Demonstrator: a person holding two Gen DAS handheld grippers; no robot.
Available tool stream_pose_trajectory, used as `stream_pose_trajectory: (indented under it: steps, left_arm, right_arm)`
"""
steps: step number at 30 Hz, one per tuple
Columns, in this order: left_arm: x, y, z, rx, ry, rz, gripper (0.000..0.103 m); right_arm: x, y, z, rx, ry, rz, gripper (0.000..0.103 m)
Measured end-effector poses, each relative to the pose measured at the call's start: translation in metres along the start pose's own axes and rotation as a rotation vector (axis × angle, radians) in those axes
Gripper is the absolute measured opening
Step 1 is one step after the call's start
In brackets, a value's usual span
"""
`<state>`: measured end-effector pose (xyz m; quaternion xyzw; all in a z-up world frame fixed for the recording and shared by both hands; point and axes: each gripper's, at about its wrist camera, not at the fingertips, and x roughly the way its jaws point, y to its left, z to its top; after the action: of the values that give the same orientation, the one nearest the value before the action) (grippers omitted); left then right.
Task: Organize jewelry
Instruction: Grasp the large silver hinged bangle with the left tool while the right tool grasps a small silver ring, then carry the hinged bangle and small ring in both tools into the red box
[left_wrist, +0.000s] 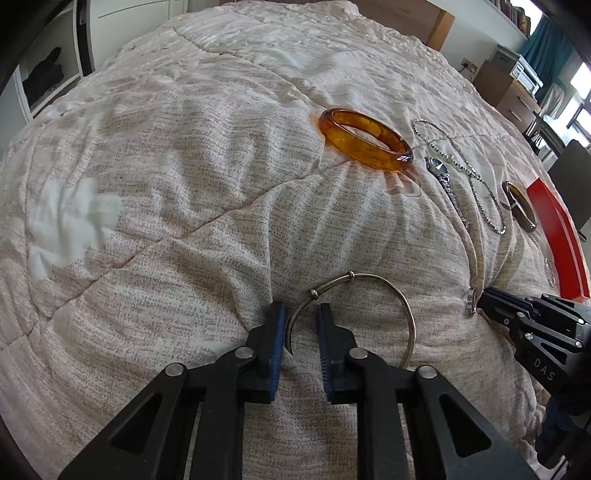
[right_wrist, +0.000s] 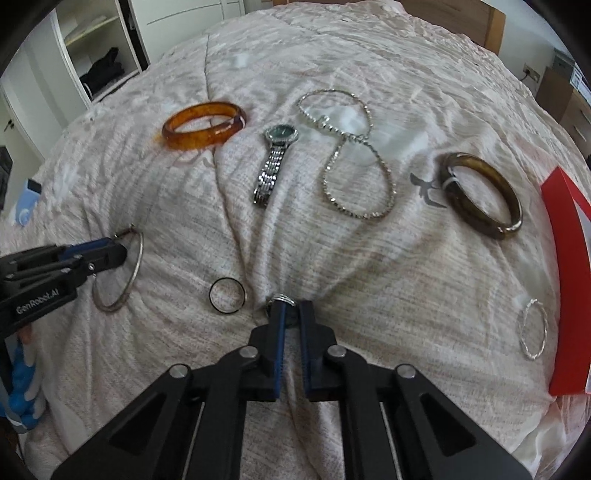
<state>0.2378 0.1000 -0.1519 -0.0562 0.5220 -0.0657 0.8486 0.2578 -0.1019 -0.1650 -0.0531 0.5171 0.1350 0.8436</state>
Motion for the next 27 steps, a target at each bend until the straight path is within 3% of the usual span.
stream_pose_trajectory:
  steps: [4, 27]
  left_arm:
    - [-0.002, -0.004, 0.001, 0.017, -0.005, 0.020, 0.004]
    - [-0.074, -0.038, 0.001, 0.013, -0.096, 0.058, 0.003]
  right_arm:
    - [-0.007, -0.005, 0.000, 0.029, -0.017, 0.027, 0.005]
    - [-0.108, -0.050, -0.029, 0.135, -0.193, 0.074, 0.003]
